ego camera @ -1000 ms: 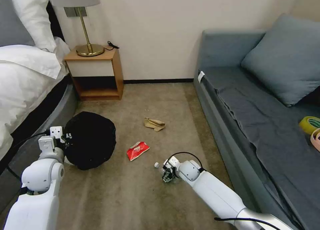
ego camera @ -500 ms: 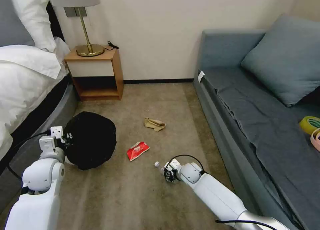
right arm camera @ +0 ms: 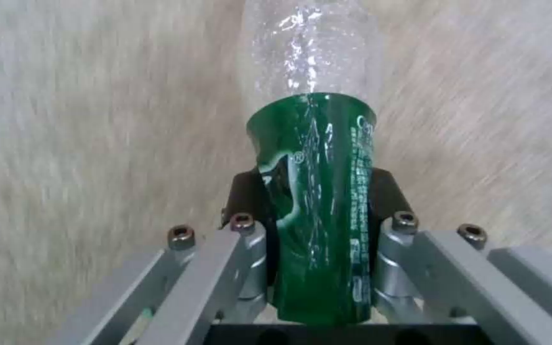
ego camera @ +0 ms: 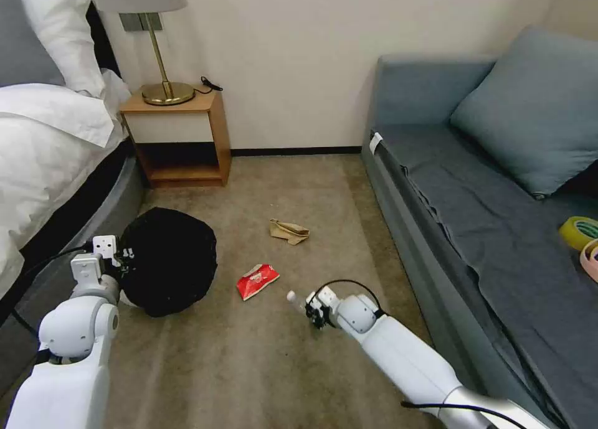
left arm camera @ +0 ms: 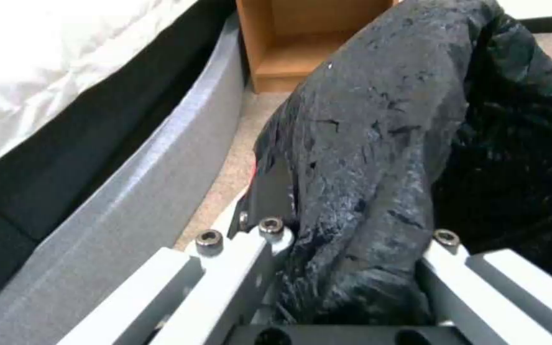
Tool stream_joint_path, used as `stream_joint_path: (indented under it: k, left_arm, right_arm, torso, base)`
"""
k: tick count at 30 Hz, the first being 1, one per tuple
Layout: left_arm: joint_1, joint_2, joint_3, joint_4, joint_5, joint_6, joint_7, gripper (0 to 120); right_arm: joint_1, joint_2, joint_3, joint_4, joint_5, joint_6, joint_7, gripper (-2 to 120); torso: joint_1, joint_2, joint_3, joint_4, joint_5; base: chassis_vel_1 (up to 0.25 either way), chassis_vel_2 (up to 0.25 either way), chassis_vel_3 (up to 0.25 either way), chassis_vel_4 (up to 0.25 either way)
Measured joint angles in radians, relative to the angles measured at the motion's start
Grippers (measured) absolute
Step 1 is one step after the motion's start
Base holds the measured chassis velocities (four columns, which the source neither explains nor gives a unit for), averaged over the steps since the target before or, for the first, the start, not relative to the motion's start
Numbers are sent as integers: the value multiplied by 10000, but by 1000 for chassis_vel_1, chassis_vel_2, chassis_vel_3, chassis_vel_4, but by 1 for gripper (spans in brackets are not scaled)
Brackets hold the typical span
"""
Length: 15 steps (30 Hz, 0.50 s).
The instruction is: Pick up the trash bin, then pick up the garbage on the floor and place it into the trash bin.
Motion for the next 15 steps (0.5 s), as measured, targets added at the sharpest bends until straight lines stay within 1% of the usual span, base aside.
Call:
stream_joint_path:
  k: [3, 4, 7, 8, 9, 10, 12, 13, 14, 15]
  left_arm:
    - [18, 66, 14, -81, -63, 27, -14, 5]
    - [18, 66, 14, -81, -63, 27, -14, 5]
    - [-7, 25, 92, -117, -49, 49, -23, 5]
    - [-42, -17, 128, -118, 1, 49, -13, 5]
    - [-42, -17, 128, -118, 1, 49, -13, 5]
    - [-70, -79, 184, -119, 86, 47, 26, 5]
    - [-73, -132, 244, -129, 151, 41, 52, 5]
    - [-73, -146, 263, -141, 167, 40, 61, 5]
    - [-73, -146, 263, -141, 167, 40, 61, 5]
    - [-71, -160, 266, -159, 184, 36, 63, 5]
  right_arm:
    - [354, -92, 8, 541, 602, -64, 124, 19]
    - [354, -92, 8, 541, 602, -64, 124, 19]
    - [662, -70, -55, 1142, 1359, -115, 175, 19]
    - [854, 0, -73, 1395, 1886, -114, 194, 19]
    - [854, 0, -73, 1395, 1886, -114, 194, 19]
    - [1164, 153, -124, 1610, 2657, 26, 231, 19]
    - [1592, 359, -201, 1743, 3491, 161, 295, 19]
    - [1811, 464, -257, 1804, 3869, 164, 349, 19]
    - [1811, 464, -257, 1804, 3869, 164, 349, 19]
    - [2177, 617, -358, 1904, 4340, 123, 428, 19]
  torso:
    - [0, 0, 0, -1, -1]
    - [0, 0, 0, -1, -1]
    - [0, -1, 0, 0, -1]
    - [0, -1, 0, -1, -1]
    - [0, -1, 0, -1, -1]
    - [0, 0, 0, 0, 0]
    - [0, 0, 0, 0, -2]
    - [1, -1, 0, 0, -2]
    - [1, -1, 0, 0, -2]
    - [0, 0, 0, 0, -2]
  base:
    - [0, 0, 0, 0]
    - [0, 0, 0, 0]
    - [0, 0, 0, 0]
    - [0, 0, 0, 0]
    - [0, 0, 0, 0]
    - [0, 0, 0, 0]
    - [0, 0, 0, 0]
    - [0, 0, 0, 0]
    - [0, 0, 0, 0]
    - [0, 0, 0, 0]
